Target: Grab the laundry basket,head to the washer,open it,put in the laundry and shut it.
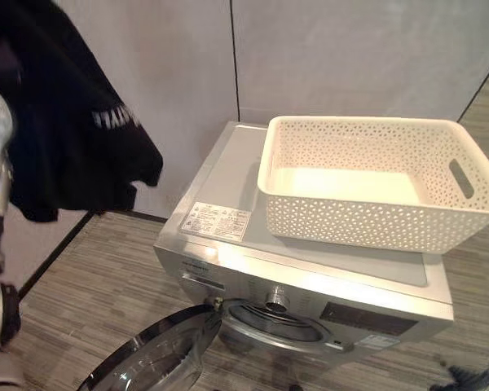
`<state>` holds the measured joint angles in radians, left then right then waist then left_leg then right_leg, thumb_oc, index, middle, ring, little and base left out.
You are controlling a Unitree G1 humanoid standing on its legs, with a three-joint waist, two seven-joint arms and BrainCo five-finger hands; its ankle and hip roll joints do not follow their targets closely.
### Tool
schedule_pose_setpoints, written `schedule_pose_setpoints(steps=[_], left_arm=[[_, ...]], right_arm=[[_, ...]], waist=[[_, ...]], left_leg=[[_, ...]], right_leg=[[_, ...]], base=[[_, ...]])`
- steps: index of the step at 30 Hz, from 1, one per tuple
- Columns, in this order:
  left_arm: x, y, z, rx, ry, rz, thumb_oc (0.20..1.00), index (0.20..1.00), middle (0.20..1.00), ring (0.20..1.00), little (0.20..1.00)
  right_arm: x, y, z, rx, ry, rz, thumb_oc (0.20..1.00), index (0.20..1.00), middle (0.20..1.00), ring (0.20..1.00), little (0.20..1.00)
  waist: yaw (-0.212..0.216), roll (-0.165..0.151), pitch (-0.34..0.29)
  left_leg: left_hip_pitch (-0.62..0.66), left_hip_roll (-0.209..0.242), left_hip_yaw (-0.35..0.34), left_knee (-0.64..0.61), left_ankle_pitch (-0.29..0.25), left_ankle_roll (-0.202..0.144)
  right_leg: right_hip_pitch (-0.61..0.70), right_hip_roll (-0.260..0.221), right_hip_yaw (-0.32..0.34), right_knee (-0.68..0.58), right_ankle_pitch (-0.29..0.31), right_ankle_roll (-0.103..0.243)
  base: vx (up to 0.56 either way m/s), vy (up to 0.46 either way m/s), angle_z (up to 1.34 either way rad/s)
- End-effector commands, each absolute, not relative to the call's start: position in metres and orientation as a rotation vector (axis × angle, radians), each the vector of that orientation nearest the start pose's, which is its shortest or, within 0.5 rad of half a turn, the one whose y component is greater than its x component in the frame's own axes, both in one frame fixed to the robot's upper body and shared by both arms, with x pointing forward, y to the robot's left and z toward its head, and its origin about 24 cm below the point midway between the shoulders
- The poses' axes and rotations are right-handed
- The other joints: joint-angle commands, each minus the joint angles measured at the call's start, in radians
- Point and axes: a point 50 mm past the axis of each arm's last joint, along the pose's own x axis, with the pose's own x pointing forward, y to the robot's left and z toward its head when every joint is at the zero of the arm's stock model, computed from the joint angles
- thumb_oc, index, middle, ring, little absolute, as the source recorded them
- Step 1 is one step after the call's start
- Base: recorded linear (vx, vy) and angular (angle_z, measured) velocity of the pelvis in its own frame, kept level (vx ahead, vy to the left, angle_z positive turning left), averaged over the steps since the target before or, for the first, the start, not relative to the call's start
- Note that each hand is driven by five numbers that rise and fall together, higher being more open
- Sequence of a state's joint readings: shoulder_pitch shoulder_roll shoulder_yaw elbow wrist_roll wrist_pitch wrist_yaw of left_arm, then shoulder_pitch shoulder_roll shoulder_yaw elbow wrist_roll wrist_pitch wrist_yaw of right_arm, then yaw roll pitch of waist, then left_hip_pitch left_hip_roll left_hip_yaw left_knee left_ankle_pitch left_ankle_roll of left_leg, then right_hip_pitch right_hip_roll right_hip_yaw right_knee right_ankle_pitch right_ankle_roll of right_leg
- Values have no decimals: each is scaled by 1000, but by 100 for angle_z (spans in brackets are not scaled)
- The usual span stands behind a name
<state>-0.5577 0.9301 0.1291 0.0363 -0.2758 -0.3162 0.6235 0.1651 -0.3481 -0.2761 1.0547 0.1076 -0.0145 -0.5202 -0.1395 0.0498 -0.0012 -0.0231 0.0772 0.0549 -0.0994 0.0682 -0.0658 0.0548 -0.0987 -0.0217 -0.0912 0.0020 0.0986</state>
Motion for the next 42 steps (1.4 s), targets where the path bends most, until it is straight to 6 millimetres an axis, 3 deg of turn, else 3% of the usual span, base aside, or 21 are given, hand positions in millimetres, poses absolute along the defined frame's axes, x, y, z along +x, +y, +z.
schedule_pose_setpoints(steps=[1, 2, 3, 4, 5, 8, 11, 14, 19, 21, 28, 34, 37, 38, 39, 41, 42], left_arm=[[242, 303, 331, 255, -1200, 662, 200, 200, 200, 200, 200], [244, 297, 316, 220, -1177, 640, 200, 200, 200, 200, 200], [244, 290, 285, 172, -1112, 625, 200, 200, 200, 200, 200], [243, 287, 272, 150, -1084, 623, 200, 200, 200, 200, 200], [242, 287, 271, 151, -1082, 625, 200, 200, 200, 200, 200], [235, 274, 238, 148, -1017, 632, 200, 200, 200, 200, 200], [232, 269, 233, 144, -1017, 619, 200, 200, 200, 200, 200], [221, 238, 225, 107, -1032, 478, 200, 200, 200, 200, 200], [215, 217, 221, 86, -1018, 312, 200, 200, 200, 200, 200], [216, 206, 207, 77, -935, 210, 200, 200, 200, 200, 200], [217, 206, 177, 36, -770, 190, 200, 200, 200, 200, 200], [219, 200, 146, 21, -600, 133, 200, 200, 200, 200, 200], [223, 195, 135, 26, -541, 93, 200, 200, 200, 200, 200], [223, 193, 129, 29, -513, 74, 200, 200, 200, 200, 200], [226, 188, 121, 37, -474, 35, 200, 200, 200, 200, 200], [230, 185, 117, 56, -456, 11, 200, 200, 200, 200, 200], [234, 180, 113, 55, -442, -8, 200, 200, 200, 200, 200]], right_arm=[[42, -333, -124, -298, 1094, -952, 1000, 1000, 1000, 1000, 1000], [38, -320, -133, -266, 1145, -909, 1000, 1000, 1000, 1000, 1000], [39, -301, -144, -214, 1189, -837, 1000, 1000, 1000, 1000, 1000], [41, -293, -147, -190, 1197, -807, 1000, 1000, 1000, 1000, 1000], [41, -294, -147, -193, 1197, -807, 1000, 1000, 1000, 1000, 1000], [57, -267, -155, -148, 1178, -691, 1000, 1000, 1000, 1000, 1000], [63, -263, -155, -162, 1166, -649, 1000, 1000, 1000, 1000, 1000], [82, -250, -156, -198, 1143, -558, 1000, 1000, 1000, 1000, 1000], [88, -252, -155, -197, 1132, -575, 1000, 1000, 1000, 1000, 1000], [85, -255, -155, -200, 1153, -582, 1000, 1000, 1000, 1000, 1000], [74, -259, -156, -154, 1184, -655, 1000, 1000, 1000, 1000, 1000], [64, -258, -158, -128, 1197, -670, 1000, 1000, 1000, 1000, 1000], [71, -260, -156, -138, 1167, -656, 1000, 1000, 1000, 1000, 1000], [74, -260, -155, -147, 1155, -646, 1000, 1000, 1000, 1000, 1000], [81, -261, -153, -171, 1130, -621, 1000, 1000, 1000, 1000, 1000], [93, -263, -150, -194, 1093, -598, 1000, 1000, 1000, 1000, 1000], [102, -264, -147, -209, 1063, -589, 1000, 1000, 1000, 1000, 1000]], waist=[[34, -9, -30], [42, -16, -22], [49, -21, -15], [51, -24, -12], [50, -23, -13], [66, -34, -2], [69, -34, 0], [93, -38, 10], [108, -37, 17], [116, -35, 25], [125, -35, 37], [137, -43, 64], [145, -46, 103], [150, -47, 114], [152, -49, 126], [146, -59, 139], [133, -71, 147]], left_leg=[[114, 86, 6, 12, -103, -61], [109, 87, 4, 12, -92, -61], [107, 88, 0, 12, -91, -62], [107, 90, -1, 12, -91, -63], [108, 90, -1, 12, -91, -63], [106, 95, -6, 12, -91, -64], [107, 97, -7, 12, -90, -64], [101, 100, -18, 12, -88, -61], [93, 102, -26, 12, -83, -59], [89, 103, -34, 12, -79, -57], [84, 108, -43, 12, -71, -60], [52, 141, -68, 46, -43, -73], [1, 166, -106, 82, -3, -89], [-13, 175, -117, 80, 31, -98], [-41, 194, -141, 66, 102, -121], [-66, 198, -139, 78, 126, -120], [-88, 192, -125, 110, 111, -104]], right_leg=[[8, -77, -58, 5, -24, 74], [6, -76, -60, 5, -17, 70], [9, -73, -63, 4, -19, 63], [11, -72, -65, 4, -20, 61], [11, -72, -65, 4, -20, 60], [18, -66, -68, 4, -25, 51], [19, -64, -69, 4, -25, 49], [22, -59, -75, 4, -28, 42], [18, -58, -78, 4, -28, 41], [19, -57, -84, 4, -28, 41], [22, -51, -96, 4, -32, 35], [27, -20, -100, 4, -51, 15], [23, 9, -114, 4, -71, -2], [17, 19, -120, 4, -75, -7], [0, 31, -139, 4, -79, -12], [-18, 29, -150, 6, -72, -17], [-45, 25, -161, 11, -68, -23]], base=[[-52, -28, 16], [-35, -28, 21], [-73, -33, 15], [-30, -21, 9], [0, 0, 0], [-18, -17, 2], [-11, -7, 0], [-33, -24, 6], [-20, -19, 11], [-32, -43, 2], [-21, -28, 5], [-57, -83, 10], [-153, -111, 19], [-166, -71, 46], [-164, -71, 45], [-203, -64, 41], [-311, -115, 35]])
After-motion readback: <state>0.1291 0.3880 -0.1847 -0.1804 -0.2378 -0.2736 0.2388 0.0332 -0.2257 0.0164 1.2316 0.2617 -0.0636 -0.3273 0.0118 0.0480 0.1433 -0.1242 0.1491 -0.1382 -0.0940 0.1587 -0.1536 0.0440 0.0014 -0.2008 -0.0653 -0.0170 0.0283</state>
